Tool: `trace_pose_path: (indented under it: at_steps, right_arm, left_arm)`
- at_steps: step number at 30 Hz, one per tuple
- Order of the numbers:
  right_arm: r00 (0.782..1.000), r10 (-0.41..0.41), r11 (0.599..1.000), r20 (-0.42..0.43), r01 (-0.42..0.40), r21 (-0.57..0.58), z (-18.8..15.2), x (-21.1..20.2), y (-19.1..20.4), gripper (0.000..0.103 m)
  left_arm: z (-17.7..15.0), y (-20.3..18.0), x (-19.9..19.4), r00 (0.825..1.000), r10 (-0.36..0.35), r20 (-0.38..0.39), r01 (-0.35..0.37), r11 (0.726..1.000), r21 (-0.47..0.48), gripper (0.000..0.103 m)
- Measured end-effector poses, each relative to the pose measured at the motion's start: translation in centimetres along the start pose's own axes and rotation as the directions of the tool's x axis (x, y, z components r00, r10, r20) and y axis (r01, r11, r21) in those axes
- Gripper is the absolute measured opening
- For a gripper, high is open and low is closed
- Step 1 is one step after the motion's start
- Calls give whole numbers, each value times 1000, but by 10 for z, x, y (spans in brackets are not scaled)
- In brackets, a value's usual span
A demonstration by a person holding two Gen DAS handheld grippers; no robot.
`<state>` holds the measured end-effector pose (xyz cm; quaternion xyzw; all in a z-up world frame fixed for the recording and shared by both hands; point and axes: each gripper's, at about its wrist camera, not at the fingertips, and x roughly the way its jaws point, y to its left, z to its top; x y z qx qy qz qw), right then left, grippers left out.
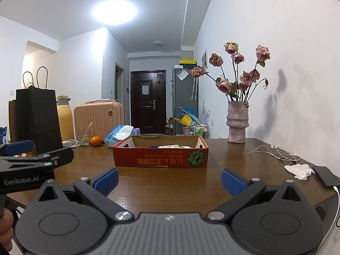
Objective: Organize rigid objects
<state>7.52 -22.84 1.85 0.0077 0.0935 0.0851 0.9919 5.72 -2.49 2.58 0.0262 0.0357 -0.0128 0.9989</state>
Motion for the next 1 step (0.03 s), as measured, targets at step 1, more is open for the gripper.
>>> trace_pose_path:
  at_steps: [1]
  right_arm:
    - [1000,0,1000,0,0,0,0,0,0,103]
  left_arm:
    - [-1,-2,-2,1000,-7,6,7,1000,14,103]
